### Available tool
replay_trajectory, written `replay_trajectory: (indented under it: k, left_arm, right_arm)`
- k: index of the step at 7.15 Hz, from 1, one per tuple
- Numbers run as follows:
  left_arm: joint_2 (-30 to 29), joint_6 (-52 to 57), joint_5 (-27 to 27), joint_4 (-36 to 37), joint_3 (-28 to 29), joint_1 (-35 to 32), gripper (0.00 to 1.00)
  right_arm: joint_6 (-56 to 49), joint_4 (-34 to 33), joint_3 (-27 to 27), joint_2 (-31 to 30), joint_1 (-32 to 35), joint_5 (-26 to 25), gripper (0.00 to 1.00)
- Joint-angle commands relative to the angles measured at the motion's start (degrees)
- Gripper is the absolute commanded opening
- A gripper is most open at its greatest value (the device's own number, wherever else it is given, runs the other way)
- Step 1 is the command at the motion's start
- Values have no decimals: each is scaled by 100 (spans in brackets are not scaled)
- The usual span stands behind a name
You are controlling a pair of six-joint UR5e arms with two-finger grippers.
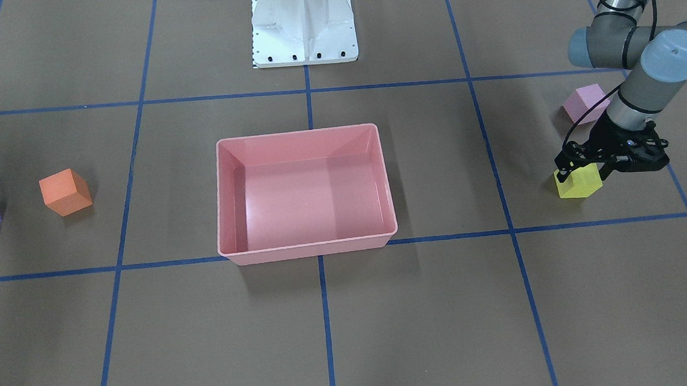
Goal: Place blocks into pink bin with both arms
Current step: 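Lower the left gripper onto the yellow cube and close it, then carry the yellow cube into the bin while right gripper grasps orange cube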
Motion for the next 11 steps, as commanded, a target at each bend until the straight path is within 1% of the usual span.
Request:
replay_trajectory:
  k: [1,2,3,5,6,7,8,9,10,11]
  left_arm:
    - [19,-29,2,1,45,81,63]
    - [45,-151,2,1,10,63,18]
    - [89,-179,-59,35,-121,46,0]
    - [81,-188,-147,176,-454,-42,0]
    - [-6,-196,-574,385,-561,-390,0]
    - [-51,-431,-917,640,-866,-611,0]
    - [-434,-1008,-929,1103,-1095,-614,0]
    - [-908,-1423,-921,1674,-1272,-614,0]
    - [-1374,-1818,-930,2236,-1535,-596,0]
    - [-1874,-2101,-930,2825,-1668,-561,0]
  right_arm:
    - [9,0,3,0,-19,0,100]
    - [70,0,46,18,-28,0,100]
    - [271,0,64,148,-80,0,100]
    - [780,9,213,324,-404,0,100]
    - [1174,9,310,517,-676,-9,100]
    - [1604,9,337,675,-1009,-139,100]
    - [1626,322,328,599,-1308,-454,100]
    - [1730,1047,319,180,-1633,-762,100]
    - [2088,1777,302,-94,-2002,-1191,100]
    - [2066,1906,302,-314,-2328,-1587,100]
